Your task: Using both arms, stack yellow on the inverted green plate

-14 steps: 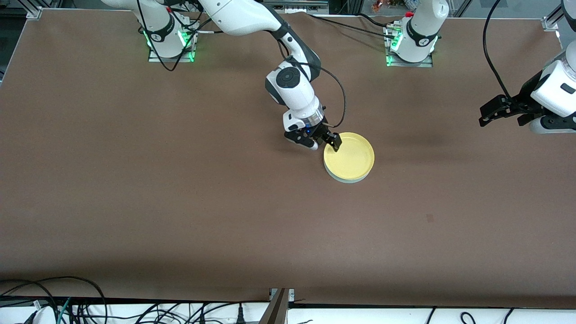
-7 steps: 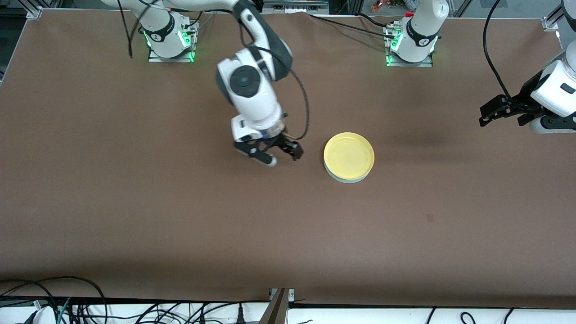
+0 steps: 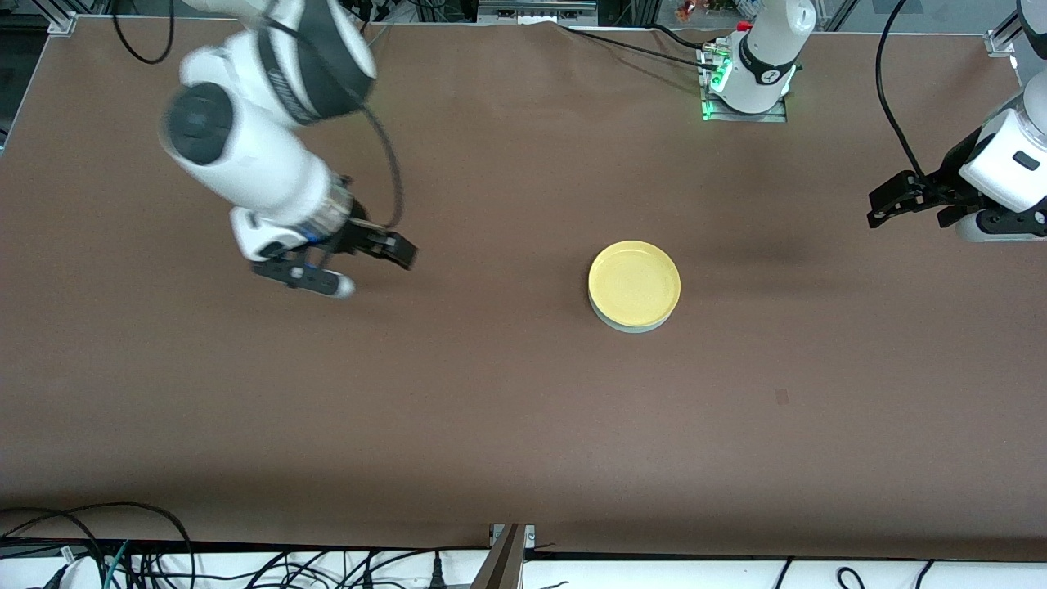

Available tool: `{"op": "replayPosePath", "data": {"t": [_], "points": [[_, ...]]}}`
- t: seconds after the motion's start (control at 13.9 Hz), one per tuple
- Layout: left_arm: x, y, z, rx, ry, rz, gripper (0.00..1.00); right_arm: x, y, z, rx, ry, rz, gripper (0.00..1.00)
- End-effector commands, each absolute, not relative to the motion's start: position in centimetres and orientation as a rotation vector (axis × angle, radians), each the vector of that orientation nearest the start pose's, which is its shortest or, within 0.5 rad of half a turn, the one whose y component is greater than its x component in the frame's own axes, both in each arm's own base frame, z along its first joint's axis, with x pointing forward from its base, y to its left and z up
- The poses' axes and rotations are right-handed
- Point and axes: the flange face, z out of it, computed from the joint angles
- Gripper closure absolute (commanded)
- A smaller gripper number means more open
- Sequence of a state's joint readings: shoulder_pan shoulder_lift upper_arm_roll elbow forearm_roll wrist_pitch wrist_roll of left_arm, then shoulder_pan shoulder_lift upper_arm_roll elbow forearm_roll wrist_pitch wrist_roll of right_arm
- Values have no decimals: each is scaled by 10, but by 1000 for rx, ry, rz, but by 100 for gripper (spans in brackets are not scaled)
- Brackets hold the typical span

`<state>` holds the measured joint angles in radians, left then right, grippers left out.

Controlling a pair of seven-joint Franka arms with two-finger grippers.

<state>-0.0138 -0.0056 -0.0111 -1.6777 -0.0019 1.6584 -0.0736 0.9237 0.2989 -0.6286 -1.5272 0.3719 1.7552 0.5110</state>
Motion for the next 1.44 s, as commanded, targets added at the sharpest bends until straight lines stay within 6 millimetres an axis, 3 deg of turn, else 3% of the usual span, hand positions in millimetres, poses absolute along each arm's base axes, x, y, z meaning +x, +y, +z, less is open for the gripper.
{"op": "replayPosePath", "data": {"t": [0.0,0.07,0.29,0.65,0.93,1.37], "points": [[554,-11,590,-3122,-58,25,0,557,208,538,-2895,259,202,0],[554,-12,590,-3122,-55,23,0,553,181,548,-2913,223,189,0],[554,-12,590,-3122,-65,23,0,544,136,565,-2969,100,181,0],[554,-19,589,-3122,-53,25,0,540,89,579,-3053,-142,149,0],[553,-19,590,-3122,-50,25,0,544,73,583,-3085,-286,145,0],[554,-21,591,-3120,-45,20,0,545,74,594,-3103,-196,118,0]]}}
